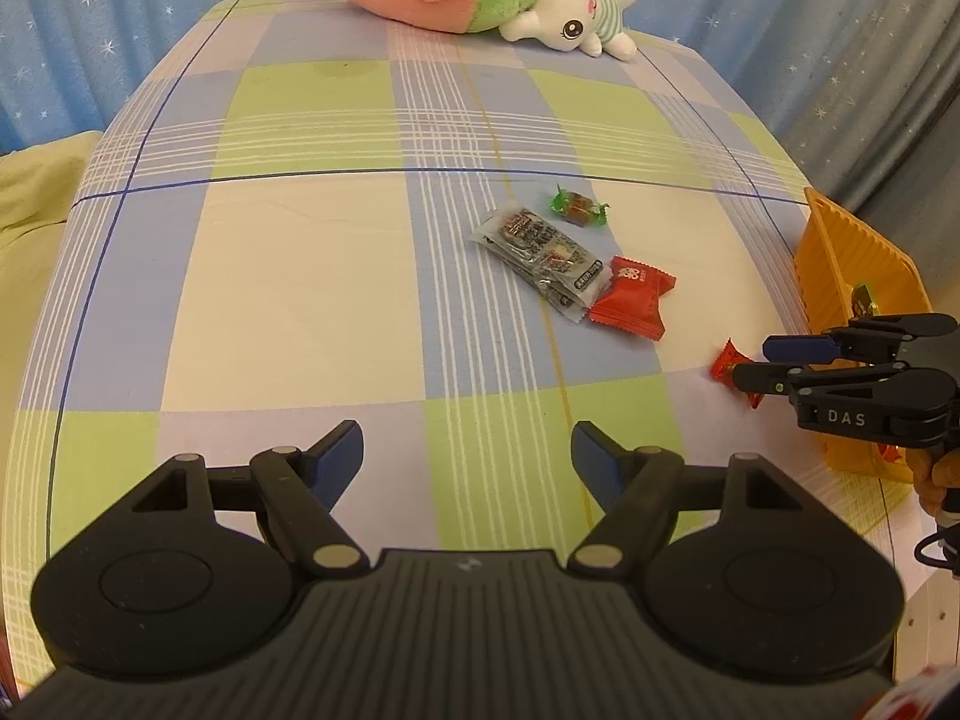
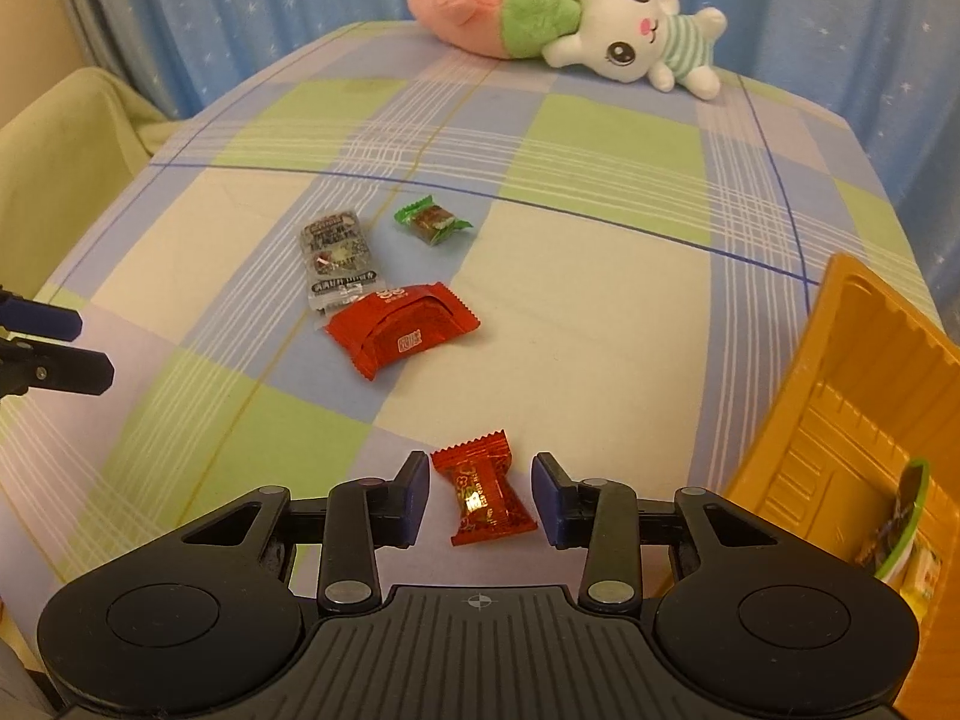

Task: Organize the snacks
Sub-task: 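Grasp a red candy with the right tool, then grasp the grey-silver packet with the left tool while the right tool holds the red candy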

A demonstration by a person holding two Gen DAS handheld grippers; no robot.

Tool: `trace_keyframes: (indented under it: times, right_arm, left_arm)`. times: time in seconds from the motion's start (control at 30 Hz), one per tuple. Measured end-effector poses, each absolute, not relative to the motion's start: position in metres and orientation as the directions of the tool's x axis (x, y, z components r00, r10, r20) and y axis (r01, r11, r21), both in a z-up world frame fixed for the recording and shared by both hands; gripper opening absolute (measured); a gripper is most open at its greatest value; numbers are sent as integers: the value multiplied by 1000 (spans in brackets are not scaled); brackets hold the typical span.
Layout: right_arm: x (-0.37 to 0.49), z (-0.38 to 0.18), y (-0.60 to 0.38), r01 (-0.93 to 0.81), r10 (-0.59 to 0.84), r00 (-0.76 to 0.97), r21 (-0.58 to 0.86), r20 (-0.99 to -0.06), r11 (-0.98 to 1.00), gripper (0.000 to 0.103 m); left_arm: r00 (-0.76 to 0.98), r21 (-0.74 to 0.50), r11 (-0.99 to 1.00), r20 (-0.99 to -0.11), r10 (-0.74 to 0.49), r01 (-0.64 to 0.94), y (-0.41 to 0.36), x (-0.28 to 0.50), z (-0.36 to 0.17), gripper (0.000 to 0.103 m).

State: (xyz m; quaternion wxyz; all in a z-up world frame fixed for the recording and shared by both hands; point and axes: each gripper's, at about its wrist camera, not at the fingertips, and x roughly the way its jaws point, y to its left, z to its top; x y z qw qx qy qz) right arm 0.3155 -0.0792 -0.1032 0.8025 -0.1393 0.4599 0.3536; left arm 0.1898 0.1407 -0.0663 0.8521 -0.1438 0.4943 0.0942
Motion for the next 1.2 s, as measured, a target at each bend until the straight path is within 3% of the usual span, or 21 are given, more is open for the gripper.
trace_keyframes:
  times: [0.4,0.53,1.2]
  right_arm:
    - [320,-114,-67,-741,429,288,84,-856,666,33]
    - [321,-116,-66,-743,427,281,87,-860,664,26]
    - [311,-118,-63,-758,404,264,71,-876,648,24]
  left_arm:
    - [492,-146,937,-870,30,-317,135,198,-69,74]
    - [491,-145,938,-871,29,-314,132,202,-69,74]
    - [482,-154,958,-876,-20,-241,119,238,-82,74]
